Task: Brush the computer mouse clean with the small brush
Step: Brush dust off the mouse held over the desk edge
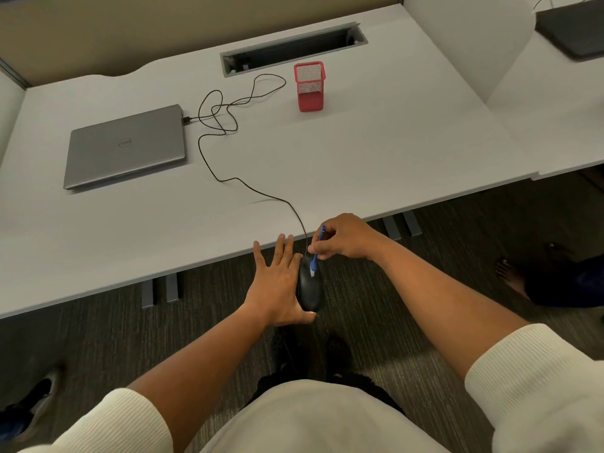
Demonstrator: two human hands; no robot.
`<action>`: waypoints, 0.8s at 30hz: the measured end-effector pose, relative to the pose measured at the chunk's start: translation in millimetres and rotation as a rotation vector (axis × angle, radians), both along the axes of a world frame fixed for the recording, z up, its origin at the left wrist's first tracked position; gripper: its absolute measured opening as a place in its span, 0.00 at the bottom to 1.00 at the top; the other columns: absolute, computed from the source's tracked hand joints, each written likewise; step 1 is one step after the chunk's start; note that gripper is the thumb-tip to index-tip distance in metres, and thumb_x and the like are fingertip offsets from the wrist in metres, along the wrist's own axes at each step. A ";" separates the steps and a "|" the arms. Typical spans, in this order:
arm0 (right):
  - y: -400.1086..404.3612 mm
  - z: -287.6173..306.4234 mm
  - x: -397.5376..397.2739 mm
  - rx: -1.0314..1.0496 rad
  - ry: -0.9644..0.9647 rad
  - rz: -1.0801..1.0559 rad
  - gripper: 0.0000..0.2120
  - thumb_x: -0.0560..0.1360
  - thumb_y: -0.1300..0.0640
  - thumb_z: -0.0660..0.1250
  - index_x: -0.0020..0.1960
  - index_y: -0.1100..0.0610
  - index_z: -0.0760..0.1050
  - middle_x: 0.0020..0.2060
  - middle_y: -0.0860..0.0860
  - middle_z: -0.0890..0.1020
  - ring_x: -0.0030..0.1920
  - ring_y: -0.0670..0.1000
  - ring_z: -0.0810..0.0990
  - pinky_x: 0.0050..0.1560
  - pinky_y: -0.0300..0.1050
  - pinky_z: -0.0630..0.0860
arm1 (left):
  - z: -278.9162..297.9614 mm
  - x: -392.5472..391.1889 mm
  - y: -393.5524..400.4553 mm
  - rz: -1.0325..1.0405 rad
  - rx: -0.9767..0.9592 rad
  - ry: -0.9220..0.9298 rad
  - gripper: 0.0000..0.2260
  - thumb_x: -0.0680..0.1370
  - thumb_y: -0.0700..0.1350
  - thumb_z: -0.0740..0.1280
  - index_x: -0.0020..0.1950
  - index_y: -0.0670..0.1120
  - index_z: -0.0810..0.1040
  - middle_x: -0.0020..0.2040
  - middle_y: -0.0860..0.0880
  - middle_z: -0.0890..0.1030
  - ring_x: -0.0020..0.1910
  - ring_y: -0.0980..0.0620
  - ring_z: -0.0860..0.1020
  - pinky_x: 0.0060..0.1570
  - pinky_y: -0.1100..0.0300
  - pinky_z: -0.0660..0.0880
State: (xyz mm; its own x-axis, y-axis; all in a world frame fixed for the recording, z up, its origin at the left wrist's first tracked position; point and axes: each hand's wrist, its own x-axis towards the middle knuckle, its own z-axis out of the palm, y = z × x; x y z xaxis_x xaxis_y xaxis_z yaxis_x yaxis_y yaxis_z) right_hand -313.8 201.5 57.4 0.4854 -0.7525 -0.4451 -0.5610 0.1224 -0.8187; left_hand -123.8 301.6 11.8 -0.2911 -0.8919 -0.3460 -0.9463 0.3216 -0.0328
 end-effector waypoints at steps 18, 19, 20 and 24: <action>-10.2 5.8 -10.4 -0.100 0.054 -0.077 0.04 0.73 0.56 0.76 0.44 0.55 0.82 0.36 0.48 0.86 0.35 0.39 0.84 0.38 0.31 0.76 | 5.2 -13.6 -9.6 -0.032 -0.013 0.019 0.59 0.61 0.82 0.59 0.81 0.45 0.55 0.82 0.39 0.40 0.79 0.40 0.32 0.70 0.26 0.36; -9.7 3.9 -11.2 -0.118 0.053 -0.109 0.03 0.73 0.56 0.76 0.44 0.54 0.82 0.36 0.46 0.85 0.33 0.36 0.82 0.36 0.29 0.73 | 5.1 -14.5 -10.1 -0.034 -0.012 0.016 0.59 0.61 0.82 0.59 0.81 0.45 0.55 0.82 0.39 0.40 0.79 0.40 0.32 0.70 0.26 0.36; -9.5 2.3 -12.4 -0.116 0.049 -0.127 0.03 0.73 0.56 0.76 0.44 0.54 0.82 0.35 0.46 0.84 0.32 0.35 0.82 0.34 0.28 0.72 | 5.0 -15.1 -10.5 -0.036 -0.012 0.014 0.59 0.61 0.82 0.59 0.81 0.45 0.55 0.82 0.39 0.40 0.79 0.40 0.32 0.70 0.26 0.36; -8.4 2.1 -19.2 0.004 0.025 -0.047 0.04 0.72 0.57 0.77 0.43 0.54 0.82 0.35 0.46 0.86 0.35 0.39 0.85 0.32 0.26 0.74 | 2.0 -17.2 -9.8 -0.051 0.006 0.008 0.58 0.62 0.81 0.60 0.81 0.44 0.54 0.82 0.40 0.40 0.79 0.41 0.32 0.70 0.26 0.37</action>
